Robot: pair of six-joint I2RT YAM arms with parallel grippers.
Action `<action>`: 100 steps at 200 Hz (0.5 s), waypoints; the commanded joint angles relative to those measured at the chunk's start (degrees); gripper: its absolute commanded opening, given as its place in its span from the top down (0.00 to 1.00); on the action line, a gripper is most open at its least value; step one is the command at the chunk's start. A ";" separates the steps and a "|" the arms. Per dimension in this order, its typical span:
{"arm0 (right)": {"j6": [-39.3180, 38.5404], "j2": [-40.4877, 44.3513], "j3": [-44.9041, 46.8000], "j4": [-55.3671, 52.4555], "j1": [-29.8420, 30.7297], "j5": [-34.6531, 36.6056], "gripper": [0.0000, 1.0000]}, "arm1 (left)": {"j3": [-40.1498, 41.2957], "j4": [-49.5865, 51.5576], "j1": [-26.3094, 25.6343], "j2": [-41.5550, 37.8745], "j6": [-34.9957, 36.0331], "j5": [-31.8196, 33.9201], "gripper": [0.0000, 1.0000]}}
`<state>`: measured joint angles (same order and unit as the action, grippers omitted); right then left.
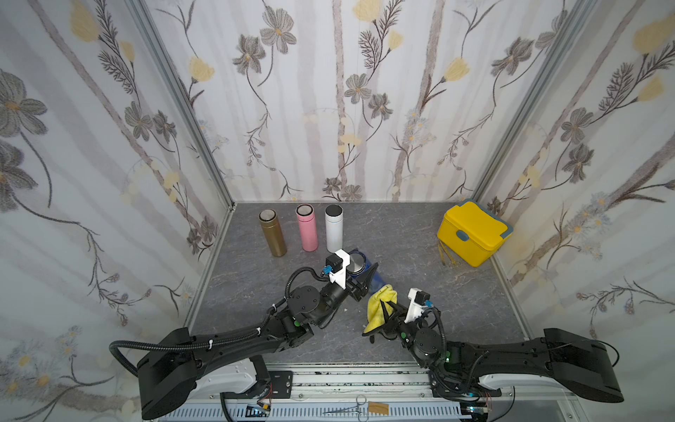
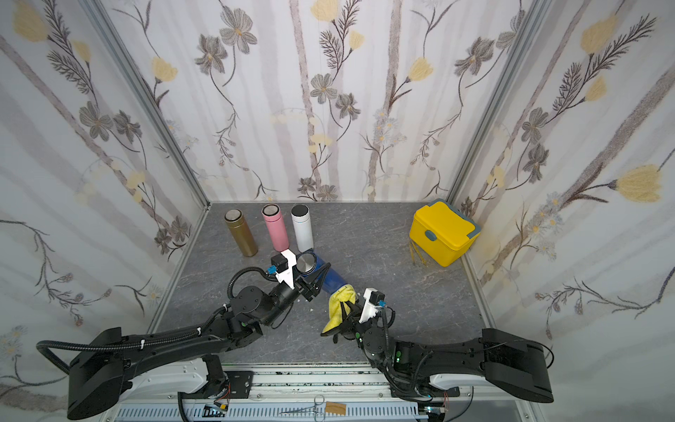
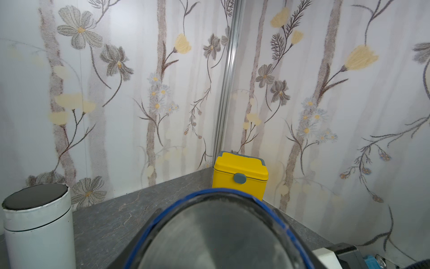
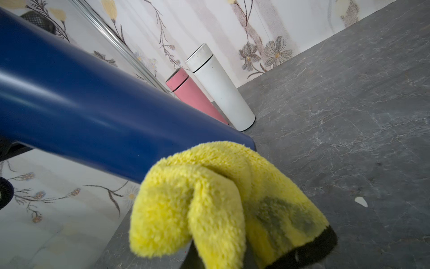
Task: Wipe the surface of the thermos
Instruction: Wipe the dirt from the surface of the thermos.
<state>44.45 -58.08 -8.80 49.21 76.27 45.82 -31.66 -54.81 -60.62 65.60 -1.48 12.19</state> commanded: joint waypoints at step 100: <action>-0.76 -5.34 0.07 7.47 -1.13 -2.10 1.00 | 2.34 -13.45 3.59 1.72 -1.82 -14.77 1.00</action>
<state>42.76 -63.37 -8.69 51.16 75.26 43.94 -29.76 -59.86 -57.63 67.22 0.54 3.95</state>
